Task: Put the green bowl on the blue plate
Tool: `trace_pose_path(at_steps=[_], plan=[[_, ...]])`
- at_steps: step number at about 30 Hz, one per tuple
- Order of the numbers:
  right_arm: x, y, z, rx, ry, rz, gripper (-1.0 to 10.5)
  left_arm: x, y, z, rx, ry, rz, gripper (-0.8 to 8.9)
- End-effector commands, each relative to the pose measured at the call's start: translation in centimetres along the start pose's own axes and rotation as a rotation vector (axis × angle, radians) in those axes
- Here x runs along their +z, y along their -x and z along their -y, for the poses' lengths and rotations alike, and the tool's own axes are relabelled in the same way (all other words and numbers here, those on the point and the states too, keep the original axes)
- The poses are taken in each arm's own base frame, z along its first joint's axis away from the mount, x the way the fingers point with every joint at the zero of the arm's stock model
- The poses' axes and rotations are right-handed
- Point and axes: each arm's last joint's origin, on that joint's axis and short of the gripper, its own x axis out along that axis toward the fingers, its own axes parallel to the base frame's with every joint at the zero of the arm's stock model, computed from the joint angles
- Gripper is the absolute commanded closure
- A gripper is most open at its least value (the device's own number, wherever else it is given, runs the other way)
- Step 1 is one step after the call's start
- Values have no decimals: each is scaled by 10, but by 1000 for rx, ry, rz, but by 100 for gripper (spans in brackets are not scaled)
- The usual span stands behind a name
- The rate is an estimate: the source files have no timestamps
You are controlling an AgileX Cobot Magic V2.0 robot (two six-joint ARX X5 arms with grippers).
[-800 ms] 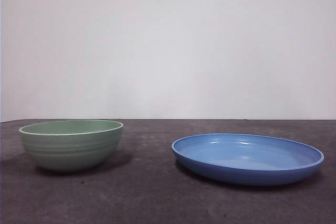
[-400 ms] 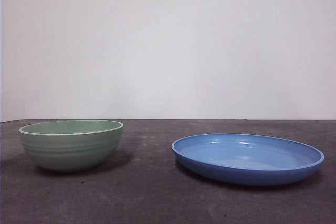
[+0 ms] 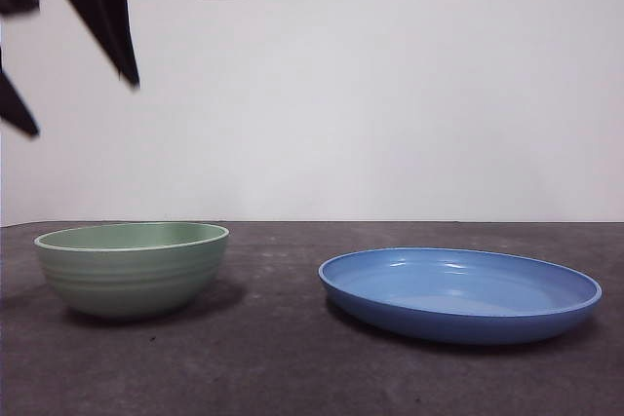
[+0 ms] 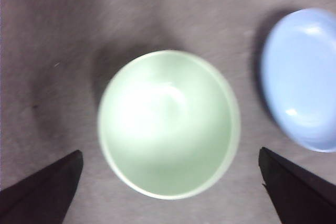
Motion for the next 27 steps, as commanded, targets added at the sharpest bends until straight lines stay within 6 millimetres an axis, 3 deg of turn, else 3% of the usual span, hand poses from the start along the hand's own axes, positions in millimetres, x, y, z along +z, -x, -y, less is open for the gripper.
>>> trace_pose_path(at_steps=[1, 10, 15, 17, 23, 27], plan=[[5, 2, -3, 7, 23, 17, 360, 9, -19, -4, 26, -4, -42, 251], [5, 2, -3, 7, 23, 16, 360, 15, -75, -22, 135, 22, -177, 256], [5, 2, -3, 7, 24, 17, 360, 13, -94, -28, 149, 34, -241, 261], [5, 2, -3, 7, 24, 17, 360, 12, -99, -30, 151, 38, -258, 317], [6, 2, -3, 8, 29, 22, 360, 11, -105, -32, 155, 43, -285, 653], [6, 2, -3, 8, 29, 23, 360, 11, -105, -32, 154, 40, -286, 733]])
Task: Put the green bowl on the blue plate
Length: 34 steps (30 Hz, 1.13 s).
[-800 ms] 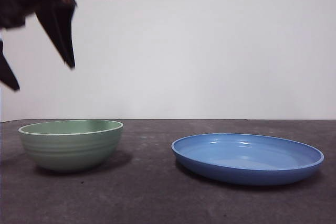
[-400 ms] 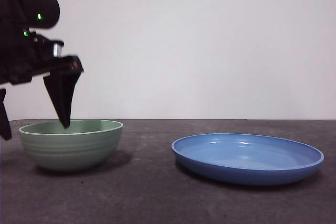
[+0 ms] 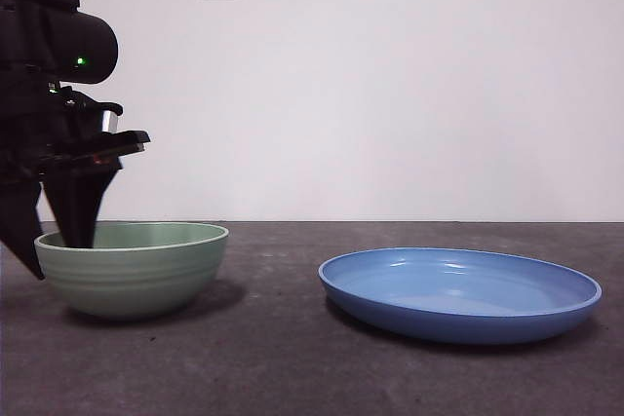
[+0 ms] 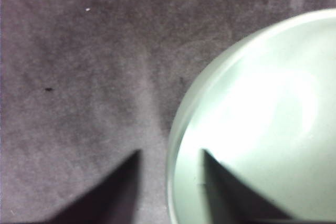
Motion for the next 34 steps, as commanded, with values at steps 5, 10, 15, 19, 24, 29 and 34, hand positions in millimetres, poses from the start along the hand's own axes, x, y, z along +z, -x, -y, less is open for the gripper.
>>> trace_pose_path(at_steps=[5, 10, 15, 19, 24, 29, 34], plan=[[5, 2, -3, 8, 26, 20, 360, 5, -1, 1, -1, -26, 2, 782], [6, 2, -3, 8, 28, 23, 360, 8, 6, 3, -2, -26, 9, 799], [7, 2, -3, 8, 34, 31, 360, 20, 28, 22, -14, -33, 36, 799], [7, 2, -3, 9, 37, 36, 360, 28, 49, 54, -47, -76, 95, 799], [7, 2, -3, 9, 37, 36, 360, 32, 65, 106, -107, -185, 165, 799], [7, 2, -3, 9, 37, 36, 360, 42, 63, 160, -149, -290, 165, 799], [7, 2, -3, 9, 37, 36, 360, 56, 48, 204, -150, -374, 103, 799]])
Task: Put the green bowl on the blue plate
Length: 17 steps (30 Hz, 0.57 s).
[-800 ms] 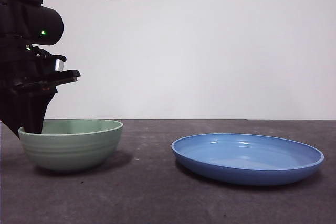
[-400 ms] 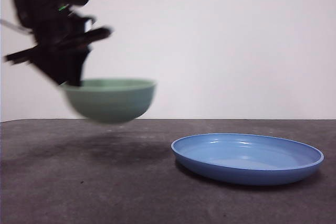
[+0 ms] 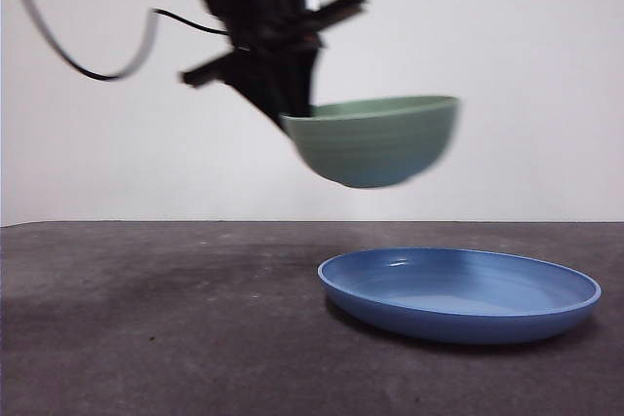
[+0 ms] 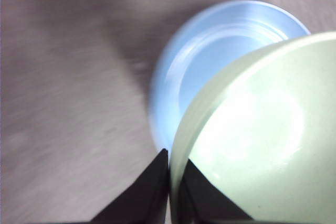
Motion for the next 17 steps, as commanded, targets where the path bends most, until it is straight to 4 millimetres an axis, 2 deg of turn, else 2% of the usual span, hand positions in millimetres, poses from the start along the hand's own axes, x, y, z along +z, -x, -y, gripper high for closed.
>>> trace_pose_path(at_steps=[1, 5, 12, 17], plan=[[5, 2, -3, 7, 24, 19, 360, 18, -13, 18, -13, -37, -22, 799], [5, 2, -3, 8, 24, 18, 360, 31, -40, 31, -14, -65, -61, 799], [5, 2, -3, 8, 24, 18, 360, 29, -93, 28, 13, -56, -182, 799], [5, 2, -3, 8, 24, 18, 360, 28, -104, 33, 8, -69, -184, 798]])
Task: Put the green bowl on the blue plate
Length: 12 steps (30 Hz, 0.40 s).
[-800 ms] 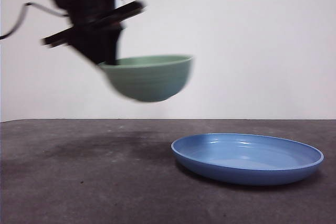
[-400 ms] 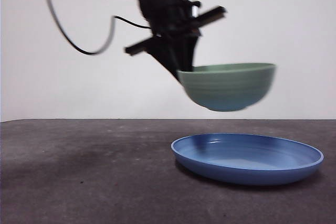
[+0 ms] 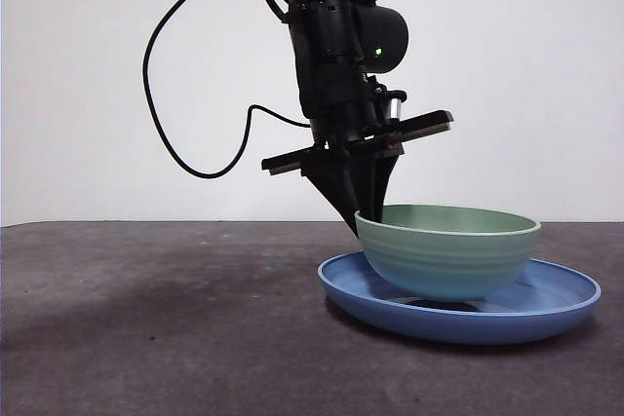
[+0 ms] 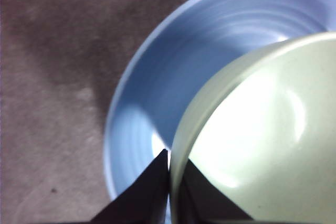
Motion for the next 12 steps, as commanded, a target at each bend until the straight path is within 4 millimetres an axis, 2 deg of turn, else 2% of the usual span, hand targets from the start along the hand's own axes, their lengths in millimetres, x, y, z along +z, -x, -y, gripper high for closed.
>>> trace_pose_path(at_steps=[1, 7, 9, 12], plan=[[5, 2, -3, 8, 24, 18, 360, 3, -9, 11, -12, -36, 5, 797], [5, 2, -3, 8, 24, 18, 360, 3, -9, 12, -12, -48, 5, 760], [5, 2, -3, 8, 24, 18, 360, 3, -9, 11, -11, -46, 6, 652], [5, 2, -3, 8, 23, 18, 360, 4, -9, 9, -9, -40, 6, 549]])
